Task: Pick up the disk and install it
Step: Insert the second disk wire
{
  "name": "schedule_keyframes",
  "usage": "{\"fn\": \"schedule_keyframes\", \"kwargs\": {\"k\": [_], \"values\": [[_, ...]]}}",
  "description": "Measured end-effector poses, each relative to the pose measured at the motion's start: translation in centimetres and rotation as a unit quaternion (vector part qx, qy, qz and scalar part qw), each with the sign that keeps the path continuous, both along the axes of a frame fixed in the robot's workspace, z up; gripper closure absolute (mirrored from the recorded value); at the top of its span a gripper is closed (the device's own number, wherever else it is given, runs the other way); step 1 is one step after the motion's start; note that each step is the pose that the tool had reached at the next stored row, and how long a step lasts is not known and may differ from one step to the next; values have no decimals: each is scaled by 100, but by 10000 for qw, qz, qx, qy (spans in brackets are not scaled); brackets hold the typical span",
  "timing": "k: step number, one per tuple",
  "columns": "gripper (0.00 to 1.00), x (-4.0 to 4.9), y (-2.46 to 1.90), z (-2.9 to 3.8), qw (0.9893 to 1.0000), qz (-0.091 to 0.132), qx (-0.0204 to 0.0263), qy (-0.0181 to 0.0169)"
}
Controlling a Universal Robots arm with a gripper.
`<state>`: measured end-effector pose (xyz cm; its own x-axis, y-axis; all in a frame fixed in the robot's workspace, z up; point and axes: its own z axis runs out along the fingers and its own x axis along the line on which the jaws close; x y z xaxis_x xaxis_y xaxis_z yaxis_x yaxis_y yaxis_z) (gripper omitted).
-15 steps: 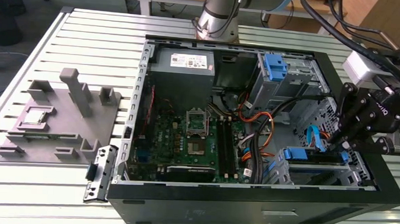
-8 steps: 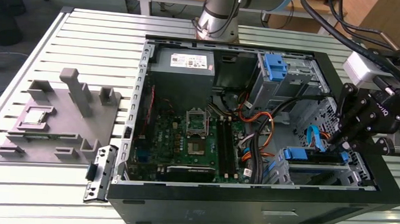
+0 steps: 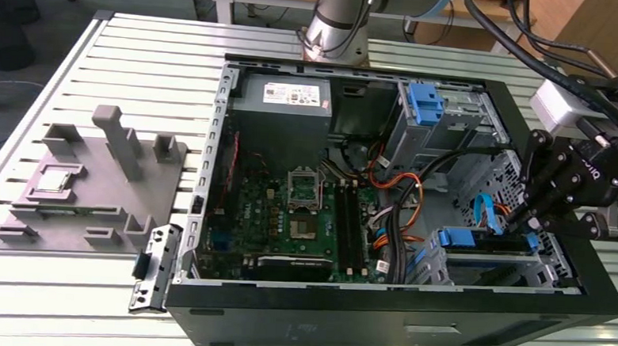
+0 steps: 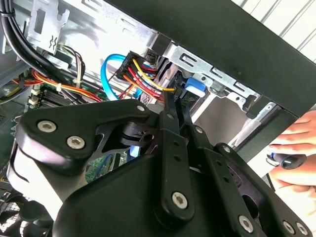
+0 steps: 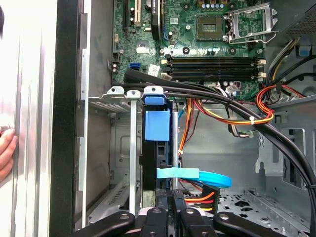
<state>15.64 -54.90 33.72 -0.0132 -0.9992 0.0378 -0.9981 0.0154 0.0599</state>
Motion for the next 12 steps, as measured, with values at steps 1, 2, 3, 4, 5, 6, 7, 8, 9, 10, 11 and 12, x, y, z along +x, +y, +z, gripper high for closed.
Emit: {"fn": "schedule_keyframes", "kwargs": {"k": [1,2,3,4,5,6,7,8,9,10,11,12], "values": [[84,0,0,0,10000,0,0,0],[84,0,-1,0,10000,0,0,0],[84,0,-1,0,10000,0,0,0],[84,0,-1,0,10000,0,0,0],[84,0,-1,1,10000,0,-4,0],[84,0,-2,4,10000,0,-12,0],[84,0,-1,10,10000,0,-22,0],[84,0,-1,16,10000,0,-29,0],[84,0,-1,22,10000,0,-36,-2],[84,-3,-2,22,10000,-1,-36,-8],[84,-12,-3,22,10000,-1,-36,-21],[84,-29,-5,23,10000,-1,-38,-40]]}}
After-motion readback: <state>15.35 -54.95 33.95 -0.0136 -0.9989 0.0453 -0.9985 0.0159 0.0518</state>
